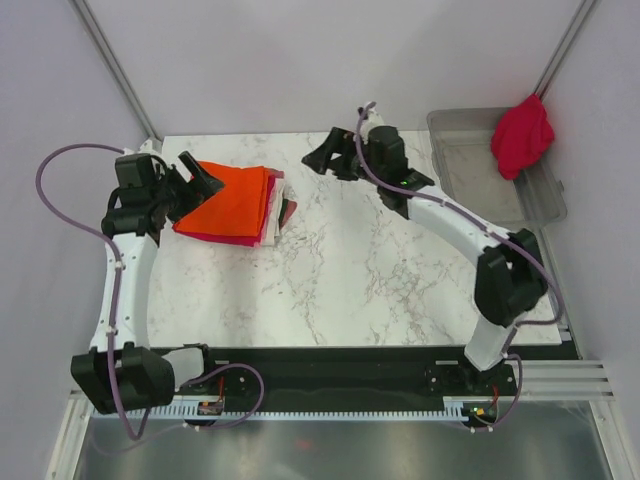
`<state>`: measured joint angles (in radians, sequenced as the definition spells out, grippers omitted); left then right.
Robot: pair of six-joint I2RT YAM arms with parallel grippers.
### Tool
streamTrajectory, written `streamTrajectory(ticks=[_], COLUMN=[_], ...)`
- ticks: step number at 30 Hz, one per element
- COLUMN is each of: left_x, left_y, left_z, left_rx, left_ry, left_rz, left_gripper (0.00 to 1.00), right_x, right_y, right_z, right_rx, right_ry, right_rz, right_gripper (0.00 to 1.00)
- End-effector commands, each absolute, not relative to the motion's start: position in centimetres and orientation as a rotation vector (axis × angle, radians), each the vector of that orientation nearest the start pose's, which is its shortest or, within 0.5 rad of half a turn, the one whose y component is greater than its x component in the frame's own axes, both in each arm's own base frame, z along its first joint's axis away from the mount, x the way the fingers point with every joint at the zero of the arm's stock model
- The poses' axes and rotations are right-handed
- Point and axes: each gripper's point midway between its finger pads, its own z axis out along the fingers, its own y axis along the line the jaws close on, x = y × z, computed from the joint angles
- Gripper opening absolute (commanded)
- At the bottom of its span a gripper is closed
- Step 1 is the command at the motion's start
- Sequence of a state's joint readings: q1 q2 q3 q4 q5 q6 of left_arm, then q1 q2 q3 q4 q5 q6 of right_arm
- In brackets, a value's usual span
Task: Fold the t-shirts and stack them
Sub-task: Neatly place the folded tshirt to the corner, then reset both grippers
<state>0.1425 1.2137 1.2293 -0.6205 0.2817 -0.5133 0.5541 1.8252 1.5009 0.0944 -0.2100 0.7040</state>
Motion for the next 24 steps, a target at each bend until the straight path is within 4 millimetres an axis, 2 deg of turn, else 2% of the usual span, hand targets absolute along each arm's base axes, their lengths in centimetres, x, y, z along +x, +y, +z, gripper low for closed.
streamTrajectory(ticks=[1,2,3,5,6,8,9,10,11,12,14,15,16,19,20,21,23,24], left_x=[32.2,31.7,31.2,30.6,30.1,29.5,28.9,28.5,28.1,27.5,27.0,26.6,26.5,25.8,25.6,25.4,25.2,24.8], left_y=[-3.8,-4.1,-4.5,-5.4,-5.7,-6.5,-6.9,-7.4,-7.7,-8.0,-8.3,-8.2,-8.1,-8.3,-8.3,-8.2,-7.8,-7.7], left_z=[26.5,26.4,25.4,26.0,24.8,25.2,23.5,23.0,23.5,21.4,20.2,18.8,18.4,16.6,16.2,15.5,14.7,13.0], left_rx=[-0.407,-0.402,-0.415,-0.380,-0.401,-0.363,-0.390,-0.378,-0.348,-0.376,-0.370,-0.387,-0.394,-0.400,-0.391,-0.373,-0.322,-0.310], left_ry=[2.133,2.131,2.148,2.096,2.111,2.058,2.077,2.074,2.026,2.052,2.036,2.027,2.013,1.969,1.951,1.916,1.885,1.896], left_rz=[-0.594,-0.608,-0.635,-0.676,-0.700,-0.742,-0.769,-0.796,-0.805,-0.816,-0.819,-0.820,-0.815,-0.830,-0.830,-0.815,-0.767,-0.749], left_gripper=[1.00,1.00,1.00,1.00,1.00,1.00,1.00,1.00,1.00,1.00,1.00,1.00,1.00,0.98,0.98,1.00,1.00,1.00], right_x=[42.7,42.1,40.9,39.4,38.2,36.9,35.7,35.1,34.5,33.2,32.1,31.5,30.8,29.8,29.7,29.3,29.4,29.0], right_y=[28.8,27.6,25.6,23.5,21.5,19.0,17.2,15.6,14.4,13.4,13.2,13.2,12.8,10.4,8.9,8.4,8.0,7.6], right_z=[28.5,28.1,27.8,26.7,26.0,24.5,23.9,22.9,22.3,21.4,20.6,20.2,19.0,16.2,15.6,14.8,14.5,13.1], right_rx=[-0.072,-0.069,-0.080,-0.074,-0.043,-0.028,-0.004,0.022,0.030,0.061,0.080,0.085,0.095,0.169,0.233,0.267,0.273,0.284], right_ry=[1.868,1.885,1.882,1.910,1.908,1.936,1.935,1.954,1.956,1.959,1.944,1.934,1.928,1.941,1.932,1.935,1.899,1.910], right_rz=[1.003,0.983,0.928,0.837,0.755,0.635,0.578,0.499,0.446,0.426,0.462,0.475,0.475,0.372,0.295,0.284,0.275,0.256], right_gripper=[0.92,0.93,0.93,0.96,0.97,0.98,0.98,0.98,0.98,0.98,0.98,0.98,0.98,0.98,0.98,0.98,0.98,0.98])
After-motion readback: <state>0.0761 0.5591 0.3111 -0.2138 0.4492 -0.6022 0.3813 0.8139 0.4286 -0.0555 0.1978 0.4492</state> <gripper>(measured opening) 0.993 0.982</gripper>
